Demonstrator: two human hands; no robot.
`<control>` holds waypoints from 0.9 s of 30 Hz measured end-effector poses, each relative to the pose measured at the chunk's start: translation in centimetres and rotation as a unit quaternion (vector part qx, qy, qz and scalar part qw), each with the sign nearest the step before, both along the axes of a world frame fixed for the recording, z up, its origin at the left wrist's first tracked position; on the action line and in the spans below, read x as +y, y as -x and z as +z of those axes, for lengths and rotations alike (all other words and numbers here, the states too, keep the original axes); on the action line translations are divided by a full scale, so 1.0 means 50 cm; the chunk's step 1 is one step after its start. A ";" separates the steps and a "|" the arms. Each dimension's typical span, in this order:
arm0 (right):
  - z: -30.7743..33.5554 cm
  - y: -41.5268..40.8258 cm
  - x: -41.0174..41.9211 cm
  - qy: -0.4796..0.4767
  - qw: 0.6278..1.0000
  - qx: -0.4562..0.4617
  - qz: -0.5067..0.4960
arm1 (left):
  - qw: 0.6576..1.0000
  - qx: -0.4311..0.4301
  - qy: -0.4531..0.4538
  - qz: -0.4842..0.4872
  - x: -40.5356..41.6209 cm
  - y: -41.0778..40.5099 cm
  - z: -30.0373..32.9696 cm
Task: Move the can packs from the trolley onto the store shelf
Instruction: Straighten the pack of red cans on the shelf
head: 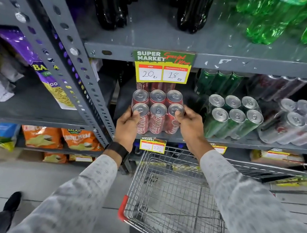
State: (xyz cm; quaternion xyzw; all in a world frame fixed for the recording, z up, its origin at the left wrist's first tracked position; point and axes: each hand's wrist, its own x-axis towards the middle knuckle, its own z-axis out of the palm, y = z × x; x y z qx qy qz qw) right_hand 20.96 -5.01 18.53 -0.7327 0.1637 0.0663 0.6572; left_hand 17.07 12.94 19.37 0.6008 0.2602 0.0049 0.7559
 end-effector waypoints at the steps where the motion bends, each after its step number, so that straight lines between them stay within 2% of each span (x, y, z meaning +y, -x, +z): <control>1: 0.001 -0.002 -0.001 -0.011 1.000 0.008 -0.003 | 1.000 0.005 0.012 0.009 0.004 -0.004 0.002; 6: 0.014 -0.009 0.000 -0.107 0.992 0.068 -0.010 | 0.998 0.026 0.041 -0.040 0.013 -0.025 0.012; 11: 0.000 -0.011 0.000 -0.152 0.986 0.073 -0.018 | 0.996 0.014 0.079 -0.050 0.004 -0.028 0.006; 16: -0.003 -0.016 -0.007 -0.157 0.985 0.066 -0.016 | 0.995 0.025 0.084 -0.052 0.006 -0.030 0.003; 27: -0.001 -0.006 -0.009 -0.135 0.990 0.040 -0.005 | 0.997 -0.015 0.017 -0.079 0.022 -0.044 -0.028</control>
